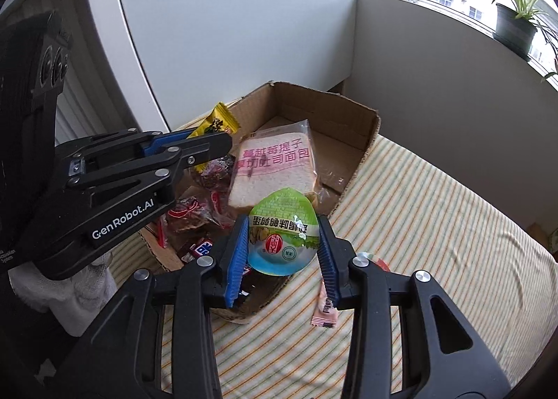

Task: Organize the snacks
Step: 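Carry the yellow candy and jelly cup into the box and open both tools, then move the left tool to the pink candy while right tool approaches the chocolate egg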

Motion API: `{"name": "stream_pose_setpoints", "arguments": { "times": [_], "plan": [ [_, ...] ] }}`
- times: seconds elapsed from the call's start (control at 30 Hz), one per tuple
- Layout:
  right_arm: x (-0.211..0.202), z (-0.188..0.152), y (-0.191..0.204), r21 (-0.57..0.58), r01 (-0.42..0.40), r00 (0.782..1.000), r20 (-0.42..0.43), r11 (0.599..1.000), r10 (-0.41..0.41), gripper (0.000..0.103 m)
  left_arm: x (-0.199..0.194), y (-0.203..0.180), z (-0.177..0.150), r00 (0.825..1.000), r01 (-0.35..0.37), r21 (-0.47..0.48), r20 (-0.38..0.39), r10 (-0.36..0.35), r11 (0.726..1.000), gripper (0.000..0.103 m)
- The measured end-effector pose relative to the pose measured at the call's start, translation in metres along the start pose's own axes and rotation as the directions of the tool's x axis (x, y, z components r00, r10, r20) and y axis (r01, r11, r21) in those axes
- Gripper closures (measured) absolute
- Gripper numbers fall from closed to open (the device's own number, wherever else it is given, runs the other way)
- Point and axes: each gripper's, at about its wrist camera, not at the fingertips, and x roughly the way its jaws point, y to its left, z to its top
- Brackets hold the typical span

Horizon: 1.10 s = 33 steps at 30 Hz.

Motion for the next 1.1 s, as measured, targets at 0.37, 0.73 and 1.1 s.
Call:
{"name": "stream_pose_setpoints", "arguments": {
  "times": [0.37, 0.73, 1.1],
  "plan": [
    [-0.022, 0.001, -0.024, 0.076, -0.002, 0.998, 0.056, 0.997, -0.002, 0.042, -0.007, 0.007, 0.005, 1.0, 0.008, -0.04, 0.009, -0.008, 0.999, 0.079],
    [-0.041, -0.026, -0.084, 0.139, -0.004, 0.999, 0.035, 0.99, -0.001, 0.042, -0.025, -0.034, 0.0, 0.998, 0.065, 0.02, 0.025, -0.066, 0.998, 0.079],
    [-0.03, -0.048, -0.11, -0.015, -0.051, 0.997, -0.056, 0.999, 0.05, 0.042, -0.047, -0.104, -0.043, 0.989, 0.144, 0.014, -0.026, -0.144, 0.989, 0.079]
  ]
}}
